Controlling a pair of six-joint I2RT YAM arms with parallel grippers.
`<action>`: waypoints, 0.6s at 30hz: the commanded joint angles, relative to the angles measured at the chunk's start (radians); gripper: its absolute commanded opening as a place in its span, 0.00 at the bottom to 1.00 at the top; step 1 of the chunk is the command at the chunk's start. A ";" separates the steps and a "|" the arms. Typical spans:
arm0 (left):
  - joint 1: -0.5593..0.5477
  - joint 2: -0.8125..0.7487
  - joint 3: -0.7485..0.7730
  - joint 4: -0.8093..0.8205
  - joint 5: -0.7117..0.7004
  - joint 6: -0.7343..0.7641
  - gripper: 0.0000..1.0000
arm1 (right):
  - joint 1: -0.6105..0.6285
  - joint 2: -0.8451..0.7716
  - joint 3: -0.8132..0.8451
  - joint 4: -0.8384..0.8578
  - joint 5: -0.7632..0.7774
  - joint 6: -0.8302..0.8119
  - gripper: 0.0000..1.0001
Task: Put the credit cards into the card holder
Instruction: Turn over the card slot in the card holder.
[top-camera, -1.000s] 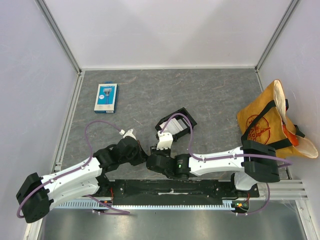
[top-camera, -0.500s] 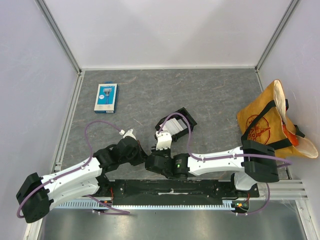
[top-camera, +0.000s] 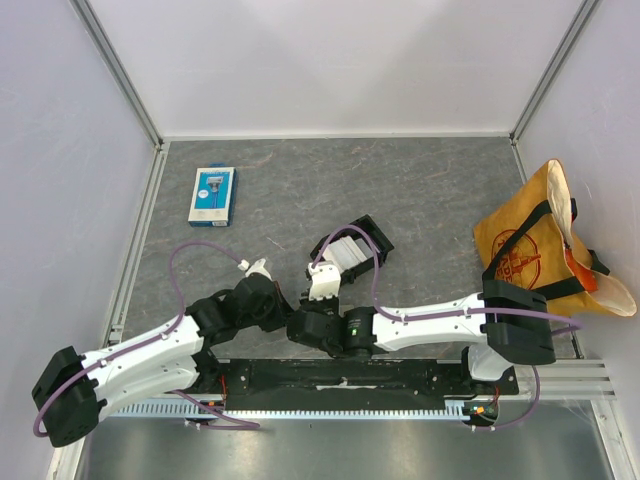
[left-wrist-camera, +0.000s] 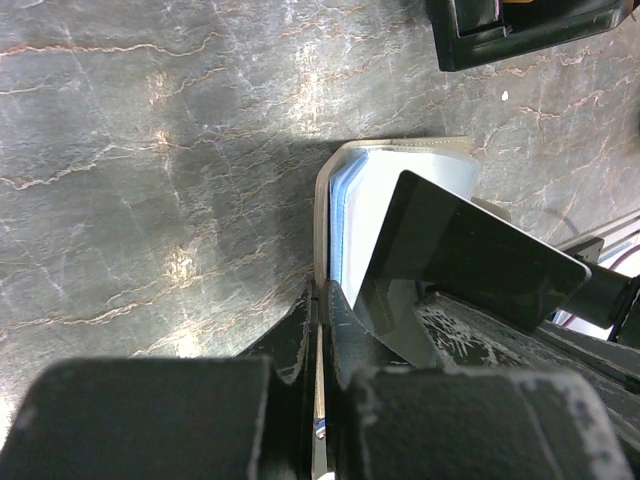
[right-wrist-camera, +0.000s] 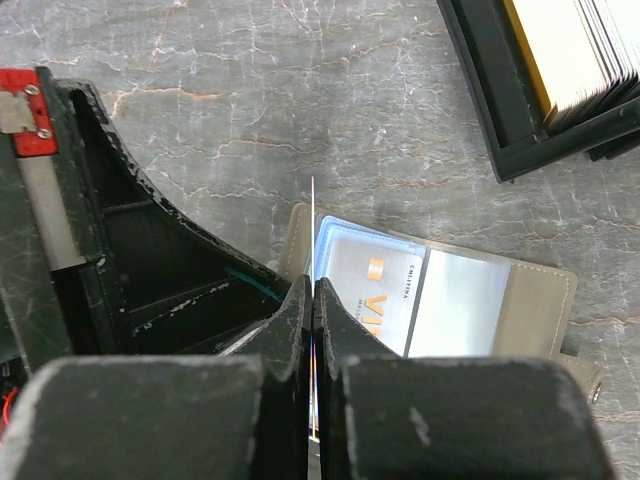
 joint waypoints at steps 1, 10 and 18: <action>-0.002 -0.016 -0.003 0.033 -0.005 -0.025 0.02 | 0.005 0.029 0.037 0.016 0.030 0.014 0.00; 0.000 -0.016 -0.003 0.034 -0.003 -0.031 0.02 | 0.005 0.016 0.040 0.028 0.027 0.018 0.00; -0.002 -0.026 -0.006 0.034 -0.010 -0.036 0.02 | 0.005 -0.020 0.030 0.036 0.045 0.032 0.00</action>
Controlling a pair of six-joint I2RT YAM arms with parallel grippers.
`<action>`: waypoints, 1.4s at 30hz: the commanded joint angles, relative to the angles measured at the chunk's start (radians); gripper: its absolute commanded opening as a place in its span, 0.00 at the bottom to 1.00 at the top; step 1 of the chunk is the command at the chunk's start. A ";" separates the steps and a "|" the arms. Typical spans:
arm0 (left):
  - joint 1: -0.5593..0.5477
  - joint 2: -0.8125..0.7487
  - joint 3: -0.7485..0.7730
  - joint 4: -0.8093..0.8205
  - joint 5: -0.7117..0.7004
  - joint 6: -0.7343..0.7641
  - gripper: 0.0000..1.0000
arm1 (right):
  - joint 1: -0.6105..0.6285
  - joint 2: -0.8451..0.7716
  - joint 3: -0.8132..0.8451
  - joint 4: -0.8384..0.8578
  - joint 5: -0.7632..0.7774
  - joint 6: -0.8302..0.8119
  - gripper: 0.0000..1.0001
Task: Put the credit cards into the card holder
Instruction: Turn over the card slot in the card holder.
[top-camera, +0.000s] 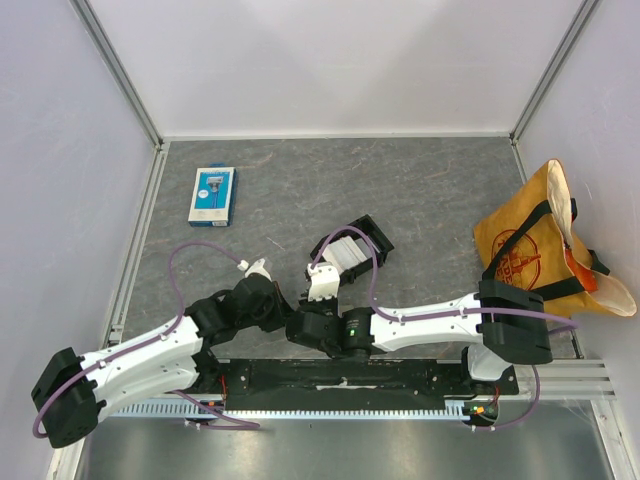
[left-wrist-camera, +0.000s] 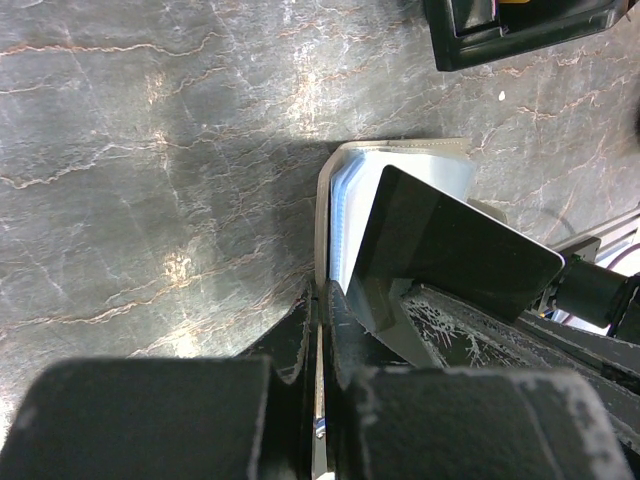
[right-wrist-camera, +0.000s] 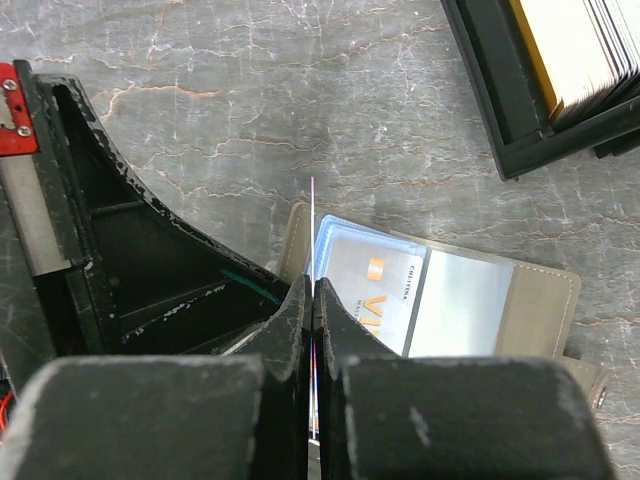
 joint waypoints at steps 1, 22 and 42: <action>-0.002 -0.017 -0.001 0.035 -0.011 -0.036 0.02 | 0.005 -0.040 0.029 0.031 0.047 0.030 0.00; -0.002 -0.035 -0.010 0.035 -0.018 -0.047 0.02 | 0.006 -0.054 0.030 0.039 0.055 0.041 0.00; -0.002 -0.052 -0.012 0.027 -0.021 -0.056 0.02 | 0.003 -0.014 0.032 0.016 0.039 0.041 0.00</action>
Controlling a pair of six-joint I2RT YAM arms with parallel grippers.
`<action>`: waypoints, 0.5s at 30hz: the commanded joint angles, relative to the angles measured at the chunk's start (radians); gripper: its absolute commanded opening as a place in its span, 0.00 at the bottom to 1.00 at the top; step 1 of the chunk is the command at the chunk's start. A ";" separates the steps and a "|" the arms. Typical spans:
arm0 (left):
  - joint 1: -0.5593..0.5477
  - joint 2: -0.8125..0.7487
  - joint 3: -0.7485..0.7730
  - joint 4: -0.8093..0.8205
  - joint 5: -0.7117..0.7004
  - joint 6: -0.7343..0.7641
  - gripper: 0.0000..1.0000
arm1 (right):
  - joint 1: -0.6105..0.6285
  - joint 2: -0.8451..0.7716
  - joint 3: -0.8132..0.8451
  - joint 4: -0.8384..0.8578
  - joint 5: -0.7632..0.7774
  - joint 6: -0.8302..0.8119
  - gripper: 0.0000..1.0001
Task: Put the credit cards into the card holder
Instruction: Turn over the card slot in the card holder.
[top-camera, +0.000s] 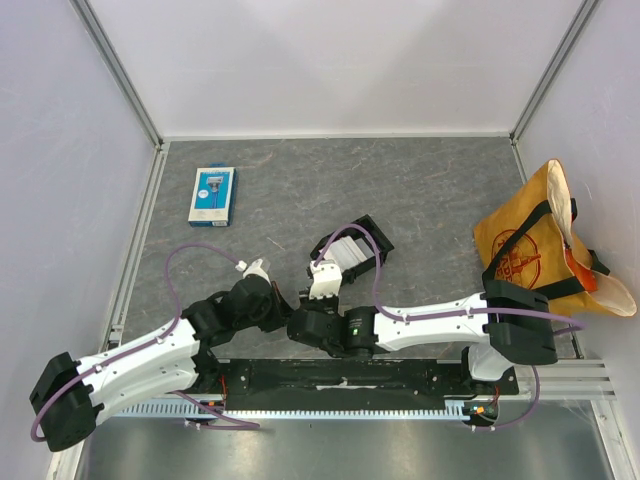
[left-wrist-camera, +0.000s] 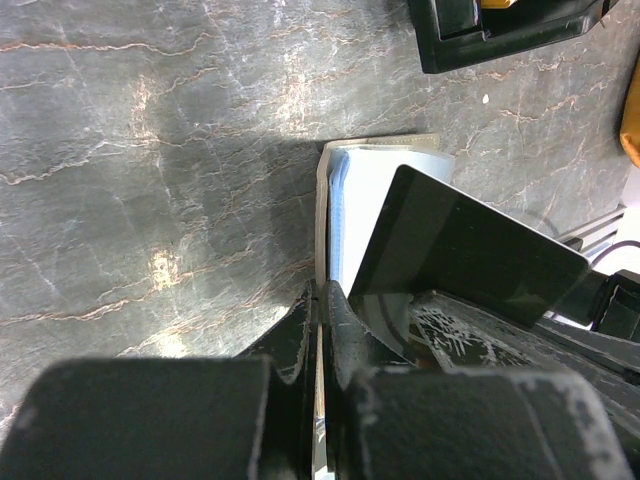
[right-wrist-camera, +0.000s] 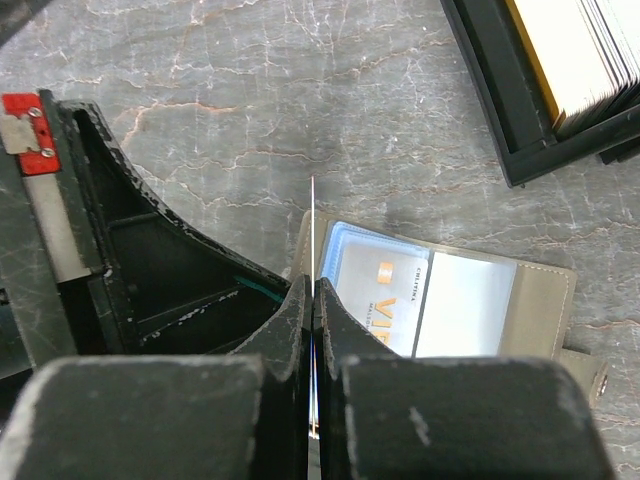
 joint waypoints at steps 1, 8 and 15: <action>-0.002 -0.014 -0.002 0.029 -0.019 -0.036 0.02 | 0.003 0.024 0.033 0.000 0.029 0.025 0.00; -0.002 -0.020 -0.005 0.030 -0.021 -0.039 0.02 | 0.003 0.040 0.058 -0.037 0.044 0.017 0.00; -0.002 -0.034 -0.007 0.023 -0.024 -0.043 0.02 | 0.006 0.063 0.099 -0.149 0.073 0.025 0.00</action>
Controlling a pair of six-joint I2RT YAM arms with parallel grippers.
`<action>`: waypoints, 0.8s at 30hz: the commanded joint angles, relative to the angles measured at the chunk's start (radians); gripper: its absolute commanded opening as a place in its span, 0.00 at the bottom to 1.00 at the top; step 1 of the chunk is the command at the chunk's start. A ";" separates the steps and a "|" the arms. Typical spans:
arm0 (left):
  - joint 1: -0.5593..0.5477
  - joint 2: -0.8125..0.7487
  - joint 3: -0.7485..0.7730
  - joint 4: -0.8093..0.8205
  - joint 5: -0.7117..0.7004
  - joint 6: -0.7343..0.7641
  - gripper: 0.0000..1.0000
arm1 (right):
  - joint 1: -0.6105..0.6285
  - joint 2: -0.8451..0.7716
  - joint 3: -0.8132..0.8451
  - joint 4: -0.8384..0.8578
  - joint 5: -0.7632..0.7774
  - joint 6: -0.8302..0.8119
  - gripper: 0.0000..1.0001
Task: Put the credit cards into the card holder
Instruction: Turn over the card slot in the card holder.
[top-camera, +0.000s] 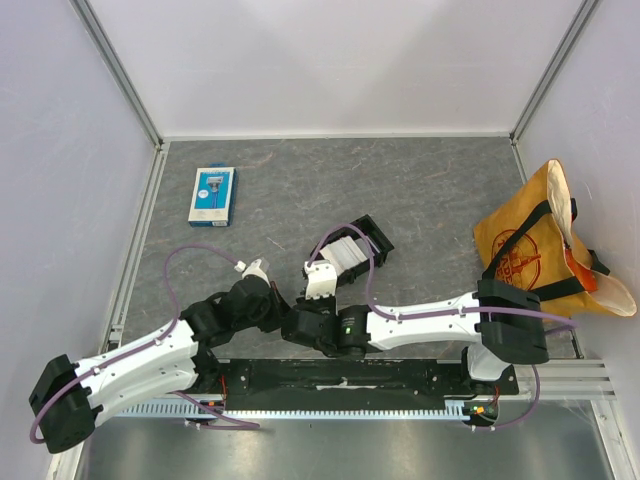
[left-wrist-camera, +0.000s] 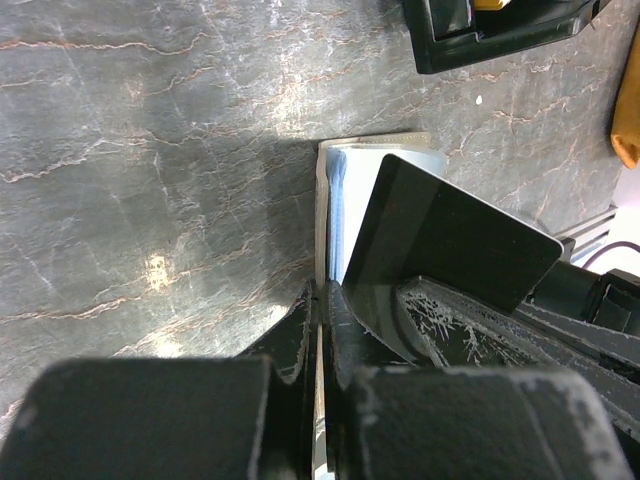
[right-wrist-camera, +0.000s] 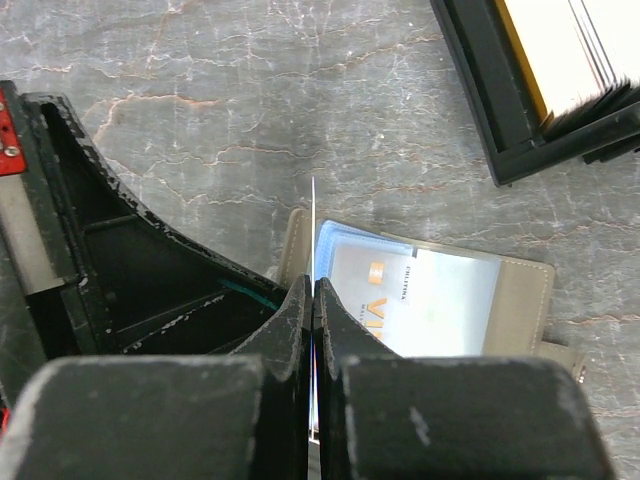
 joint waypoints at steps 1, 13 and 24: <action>-0.002 -0.016 -0.001 0.020 -0.025 -0.036 0.02 | 0.006 0.023 0.055 -0.093 0.068 0.026 0.00; -0.002 -0.018 -0.015 0.014 -0.034 -0.036 0.02 | 0.016 0.023 0.081 -0.162 0.100 0.022 0.00; -0.002 -0.018 -0.062 -0.012 -0.068 -0.042 0.02 | -0.023 -0.143 -0.123 -0.189 0.037 0.111 0.00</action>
